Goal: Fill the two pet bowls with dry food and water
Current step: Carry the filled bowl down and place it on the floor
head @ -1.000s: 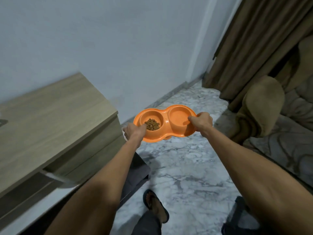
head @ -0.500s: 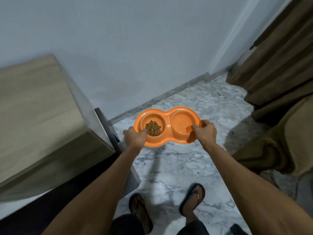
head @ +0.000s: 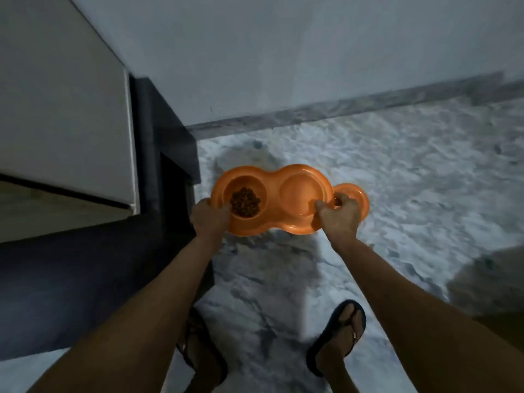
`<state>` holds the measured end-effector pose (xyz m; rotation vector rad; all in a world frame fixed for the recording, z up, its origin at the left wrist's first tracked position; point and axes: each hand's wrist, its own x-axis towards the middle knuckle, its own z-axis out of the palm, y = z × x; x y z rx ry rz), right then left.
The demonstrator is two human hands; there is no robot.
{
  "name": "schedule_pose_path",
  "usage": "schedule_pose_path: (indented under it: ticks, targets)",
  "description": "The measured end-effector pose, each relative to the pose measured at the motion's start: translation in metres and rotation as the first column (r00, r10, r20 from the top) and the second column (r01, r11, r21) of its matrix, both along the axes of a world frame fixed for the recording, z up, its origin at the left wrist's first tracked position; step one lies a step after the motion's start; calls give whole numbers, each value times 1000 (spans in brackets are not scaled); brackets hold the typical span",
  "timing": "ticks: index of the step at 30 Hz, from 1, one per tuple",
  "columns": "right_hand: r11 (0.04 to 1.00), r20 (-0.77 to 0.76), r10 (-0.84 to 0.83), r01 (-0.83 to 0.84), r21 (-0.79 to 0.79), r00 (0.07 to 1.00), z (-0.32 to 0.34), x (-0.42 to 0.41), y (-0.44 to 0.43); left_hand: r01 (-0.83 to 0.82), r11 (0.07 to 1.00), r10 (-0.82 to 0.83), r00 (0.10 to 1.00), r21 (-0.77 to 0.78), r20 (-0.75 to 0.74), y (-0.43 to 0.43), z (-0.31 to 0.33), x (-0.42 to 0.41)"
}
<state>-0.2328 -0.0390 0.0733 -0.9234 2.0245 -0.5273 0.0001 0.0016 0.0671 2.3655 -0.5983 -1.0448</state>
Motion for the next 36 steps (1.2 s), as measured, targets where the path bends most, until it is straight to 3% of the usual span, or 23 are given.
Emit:
schedule_pose_path:
  ticks: [9, 15, 24, 34, 36]
  targets:
    - [991, -8, 132, -132, 28, 991, -209, 21, -19, -112, 986, 104, 992, 121, 65, -4, -194, 16]
    - [989, -34, 141, -139, 48, 989, -288, 37, -18, -126, 977, 111, 990, 172, 91, -4, -273, 32]
    - [985, -77, 160, -154, 75, 984, -332, 45, -20, -169, 971, 160, 985, 169, 68, -5, -314, 34]
    - [973, -81, 200, -188, 131, 976, -343, 45, -16, -184, 964, 180, 983, 190, 38, -7, -313, 30]
    - [983, -80, 162, -153, 100, 984, -332, 38, -16, -213, 959, 194, 974, 187, 114, -12, -302, 22]
